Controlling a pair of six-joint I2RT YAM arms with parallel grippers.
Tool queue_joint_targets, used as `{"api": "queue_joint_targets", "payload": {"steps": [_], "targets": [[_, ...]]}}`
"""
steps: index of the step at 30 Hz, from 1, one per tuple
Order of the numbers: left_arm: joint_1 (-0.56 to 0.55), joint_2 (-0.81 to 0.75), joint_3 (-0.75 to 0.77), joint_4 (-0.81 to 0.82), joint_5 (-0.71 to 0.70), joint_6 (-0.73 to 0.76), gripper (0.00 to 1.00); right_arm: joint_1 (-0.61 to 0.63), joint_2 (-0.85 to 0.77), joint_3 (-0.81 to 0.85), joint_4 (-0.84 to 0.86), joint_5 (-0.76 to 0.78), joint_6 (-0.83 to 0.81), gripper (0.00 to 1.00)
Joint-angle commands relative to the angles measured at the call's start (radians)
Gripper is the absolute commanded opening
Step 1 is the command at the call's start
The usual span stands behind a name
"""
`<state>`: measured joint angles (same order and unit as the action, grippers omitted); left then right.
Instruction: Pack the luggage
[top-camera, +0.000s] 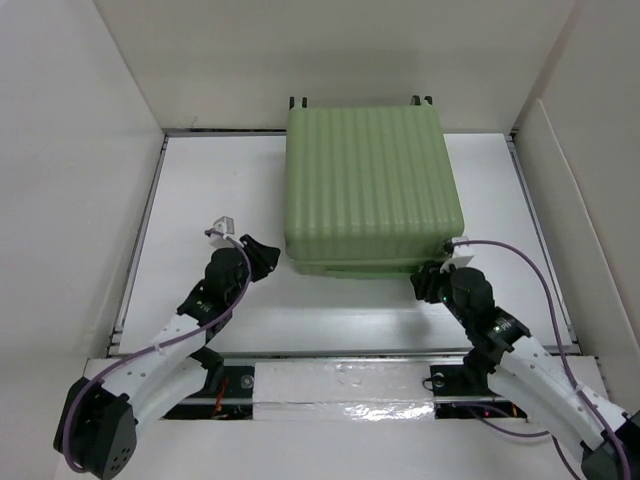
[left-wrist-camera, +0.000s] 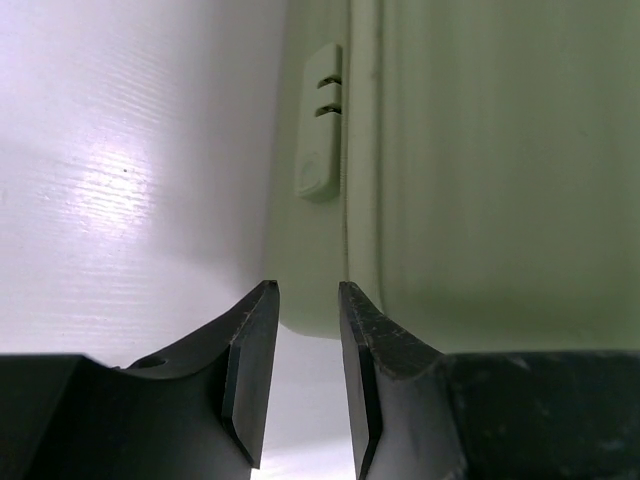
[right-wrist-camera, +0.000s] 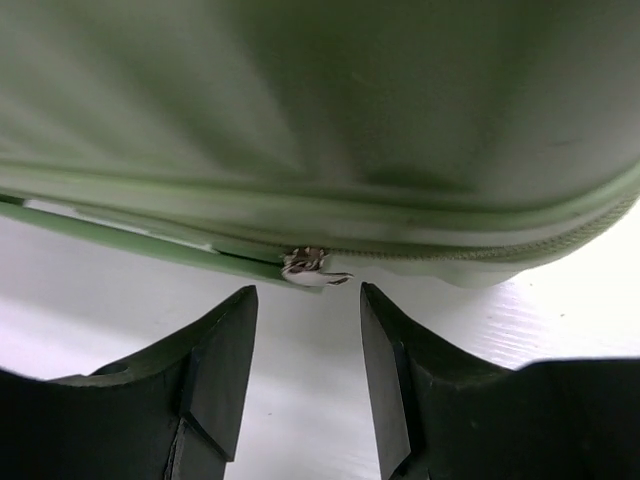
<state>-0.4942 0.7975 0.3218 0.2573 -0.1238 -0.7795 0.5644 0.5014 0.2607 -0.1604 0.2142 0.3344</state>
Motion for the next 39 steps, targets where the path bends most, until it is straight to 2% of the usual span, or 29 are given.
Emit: {"api": "queue_joint_targets", "payload": {"steps": [1,6,8,14,15,19,28,33,34,35,39], "targets": [[0.039,0.037,-0.006,0.129,0.108,0.022,0.27,0.009,0.090,0.043,0.131,0.082,-0.021,0.50],[0.039,0.092,-0.007,0.177,0.156,0.034,0.27,0.019,0.109,0.043,0.277,0.120,-0.051,0.48],[0.039,0.135,-0.010,0.192,0.193,0.034,0.26,0.019,0.120,0.044,0.298,0.136,-0.054,0.43],[0.014,0.232,0.008,0.249,0.211,0.029,0.26,0.019,0.135,0.086,0.280,0.154,-0.092,0.18],[0.014,0.233,0.010,0.258,0.211,0.026,0.26,0.028,0.126,0.089,0.280,0.152,-0.104,0.11],[0.014,0.215,0.023,0.270,0.223,0.020,0.25,0.049,0.094,0.114,0.243,0.155,-0.129,0.00],[0.014,0.164,0.045,0.272,0.279,0.017,0.25,0.175,0.071,0.248,-0.001,0.105,-0.175,0.00],[0.014,0.187,0.048,0.344,0.331,-0.007,0.25,0.271,0.250,0.304,0.031,-0.050,-0.173,0.00],[0.014,0.192,0.052,0.344,0.335,-0.012,0.25,0.305,0.276,0.310,0.045,-0.035,-0.161,0.00],[0.014,0.196,0.057,0.339,0.337,-0.010,0.25,0.372,0.302,0.325,0.033,0.066,-0.126,0.00],[0.014,0.164,0.059,0.298,0.309,0.008,0.25,0.423,0.267,0.324,-0.085,0.310,-0.016,0.00]]}}
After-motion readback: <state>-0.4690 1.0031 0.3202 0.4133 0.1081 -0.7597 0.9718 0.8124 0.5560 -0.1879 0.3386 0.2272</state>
